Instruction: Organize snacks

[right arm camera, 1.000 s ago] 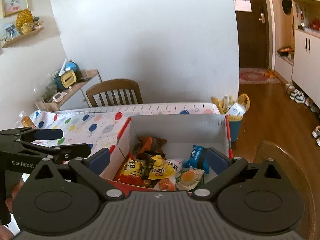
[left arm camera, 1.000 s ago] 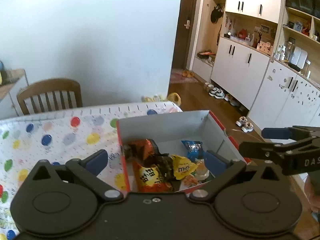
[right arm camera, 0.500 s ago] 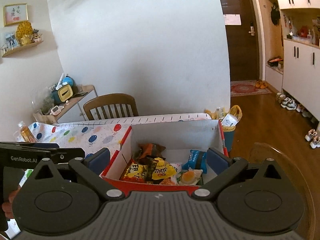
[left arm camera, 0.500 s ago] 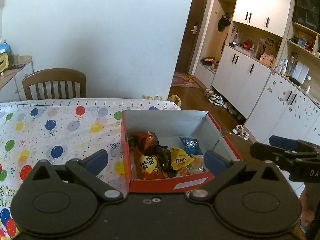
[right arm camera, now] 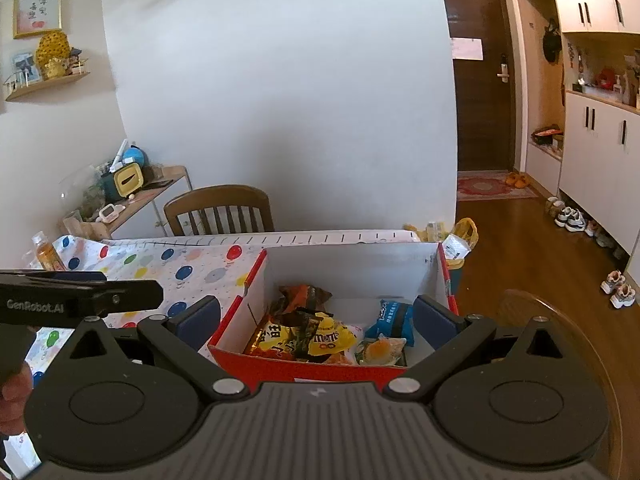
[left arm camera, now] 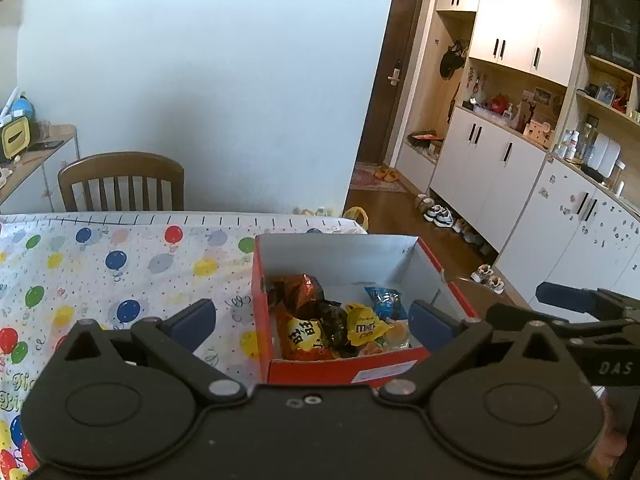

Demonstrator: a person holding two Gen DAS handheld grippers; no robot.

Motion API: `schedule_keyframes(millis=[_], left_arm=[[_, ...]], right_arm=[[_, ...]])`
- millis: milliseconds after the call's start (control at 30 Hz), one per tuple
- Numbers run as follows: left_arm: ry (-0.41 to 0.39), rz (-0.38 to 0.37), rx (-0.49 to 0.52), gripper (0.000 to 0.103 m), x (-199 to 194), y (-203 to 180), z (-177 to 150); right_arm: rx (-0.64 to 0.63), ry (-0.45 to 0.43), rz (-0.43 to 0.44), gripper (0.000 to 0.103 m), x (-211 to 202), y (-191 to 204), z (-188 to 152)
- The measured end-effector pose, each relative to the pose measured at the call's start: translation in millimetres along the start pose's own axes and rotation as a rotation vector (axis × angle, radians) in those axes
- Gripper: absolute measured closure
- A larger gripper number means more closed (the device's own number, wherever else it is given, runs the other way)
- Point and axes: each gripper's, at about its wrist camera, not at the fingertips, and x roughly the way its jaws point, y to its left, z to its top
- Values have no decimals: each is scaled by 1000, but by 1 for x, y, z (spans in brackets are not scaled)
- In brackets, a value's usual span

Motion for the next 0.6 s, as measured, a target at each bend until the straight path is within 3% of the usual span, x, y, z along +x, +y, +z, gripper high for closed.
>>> schedule_keyframes(millis=[600], left_arm=[[-20,1,32,1,-8,-2,-2]], right_arm=[[-9,-4,-4,0,-3,8,4]])
